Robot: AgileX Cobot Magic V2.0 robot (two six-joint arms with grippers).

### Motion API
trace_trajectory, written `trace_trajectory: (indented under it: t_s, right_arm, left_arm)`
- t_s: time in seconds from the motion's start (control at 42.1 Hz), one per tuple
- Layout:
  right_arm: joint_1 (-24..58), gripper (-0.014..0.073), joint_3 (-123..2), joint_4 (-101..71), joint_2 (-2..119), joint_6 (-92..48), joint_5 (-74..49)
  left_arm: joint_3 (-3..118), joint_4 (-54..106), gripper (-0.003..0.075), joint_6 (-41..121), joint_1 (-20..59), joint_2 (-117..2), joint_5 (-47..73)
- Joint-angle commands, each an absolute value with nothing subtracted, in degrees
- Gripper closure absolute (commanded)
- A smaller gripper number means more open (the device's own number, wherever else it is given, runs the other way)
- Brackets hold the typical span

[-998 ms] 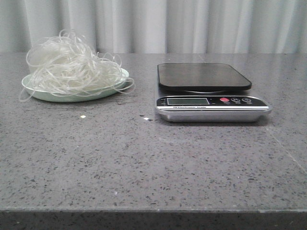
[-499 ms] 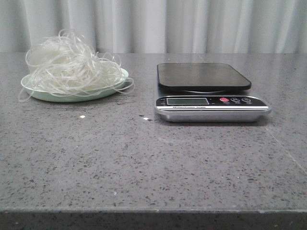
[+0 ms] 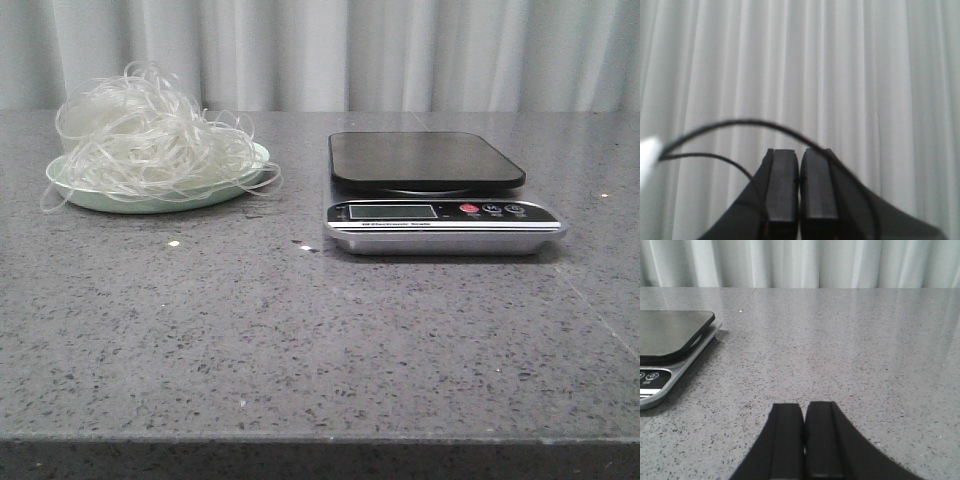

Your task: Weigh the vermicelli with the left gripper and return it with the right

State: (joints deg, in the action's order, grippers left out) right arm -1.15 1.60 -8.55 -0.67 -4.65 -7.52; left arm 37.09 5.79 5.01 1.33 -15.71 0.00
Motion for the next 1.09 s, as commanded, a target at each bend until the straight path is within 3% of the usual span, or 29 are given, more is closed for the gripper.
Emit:
trace_trajectory:
  t_s: [0.0, 0.309, 0.641, 0.903, 1.069]
  right_arm:
    - [-1.6, 0.0442, 1.2, -8.9, -1.5, -4.9, -2.5]
    - [-1.6, 0.0442, 1.2, -8.9, -1.5, -4.9, -2.5]
    - [-1.6, 0.0442, 1.2, -8.9, -1.5, -4.9, -2.5]
    - [-1.6, 0.0442, 1.2, -8.9, -1.5, -4.9, -2.5]
    - [-1.6, 0.0442, 1.2, -8.9, -1.5, -4.9, -2.6]
  left_arm:
    - [45.7, 6.1, 0.0582, 4.5, 2.0, -24.1, 4.6]
    - [54.4, 6.0, 0.0554, 5.2, 7.0, -42.6, 12.2]
    - [59.7, 6.0, 0.0169, 17.0, 9.3, -53.4, 21.5]
    - [66.3, 5.9, 0.0153, 46.2, 10.0, -61.5, 31.4]
    - [67.0, 5.9, 0.0153, 55.7, 12.5, -66.6, 31.4]
